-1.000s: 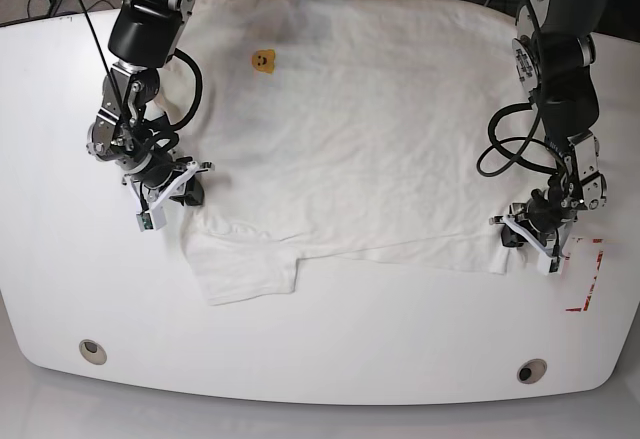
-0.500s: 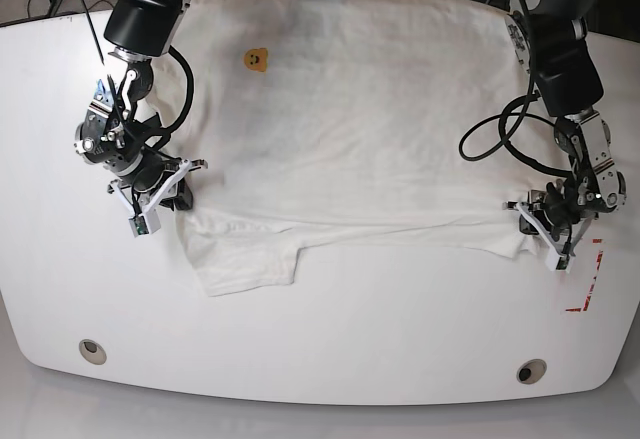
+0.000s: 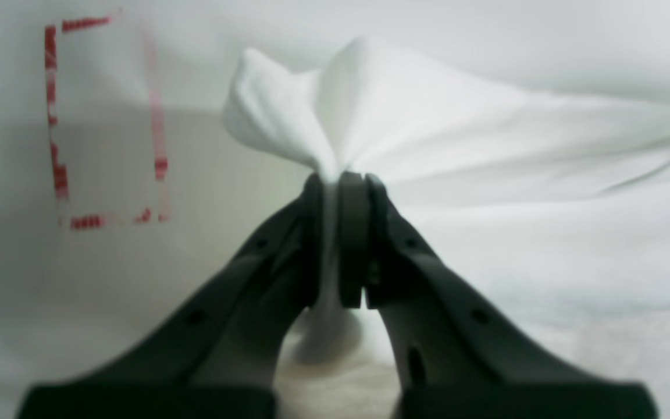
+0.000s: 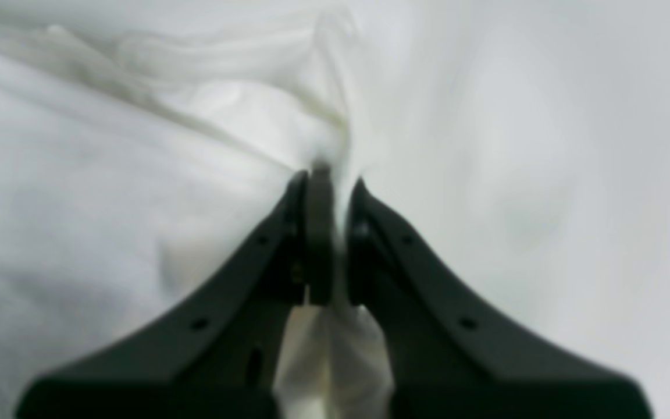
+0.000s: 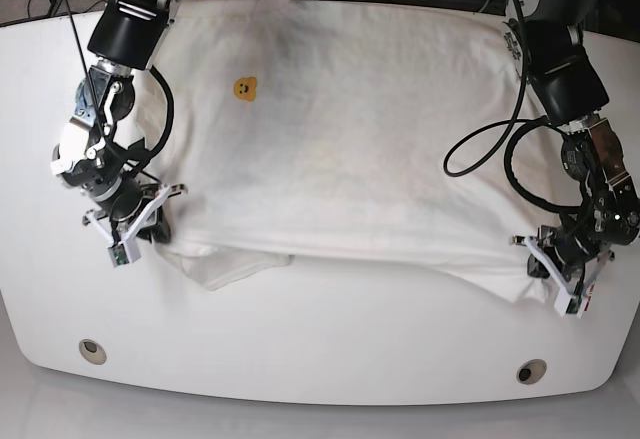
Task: Fold the T-shirt properly
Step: 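Lift the hem with both grippers and fold it over toward the collar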
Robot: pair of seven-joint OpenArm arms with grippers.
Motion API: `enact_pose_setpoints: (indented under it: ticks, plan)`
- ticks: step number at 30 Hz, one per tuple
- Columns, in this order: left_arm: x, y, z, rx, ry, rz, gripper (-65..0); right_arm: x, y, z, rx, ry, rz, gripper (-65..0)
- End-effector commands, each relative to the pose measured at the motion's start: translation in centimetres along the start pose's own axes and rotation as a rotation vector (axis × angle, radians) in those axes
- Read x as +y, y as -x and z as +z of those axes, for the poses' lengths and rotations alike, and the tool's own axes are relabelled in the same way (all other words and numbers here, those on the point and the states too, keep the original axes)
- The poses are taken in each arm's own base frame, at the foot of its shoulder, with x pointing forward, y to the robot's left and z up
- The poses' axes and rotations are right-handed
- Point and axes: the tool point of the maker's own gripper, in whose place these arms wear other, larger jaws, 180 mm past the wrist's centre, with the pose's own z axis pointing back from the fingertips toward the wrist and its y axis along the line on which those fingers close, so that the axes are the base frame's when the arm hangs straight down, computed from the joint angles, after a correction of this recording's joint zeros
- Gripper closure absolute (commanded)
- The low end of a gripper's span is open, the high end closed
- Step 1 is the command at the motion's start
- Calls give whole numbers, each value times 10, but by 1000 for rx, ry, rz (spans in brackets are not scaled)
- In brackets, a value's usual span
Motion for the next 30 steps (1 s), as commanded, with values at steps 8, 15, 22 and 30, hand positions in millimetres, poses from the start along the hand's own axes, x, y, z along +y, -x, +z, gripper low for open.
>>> enact_pose_setpoints:
  ticks: [8,15,22,30]
  plan:
    - [10,-116,52,-298,-67,-66,0,-53,-105,27,-140,113,115,-14]
    - [14,-183,103,-489,-130,-70,0,-82,-189,59,-241,196,186,-16]
    - [8,-230,165,-658,-195,-90,0,-84,-274,94,-316,260,323,-16]
    - [8,-270,230,-790,-265,-116,0,-88,-336,139,-382,336,383,-16]
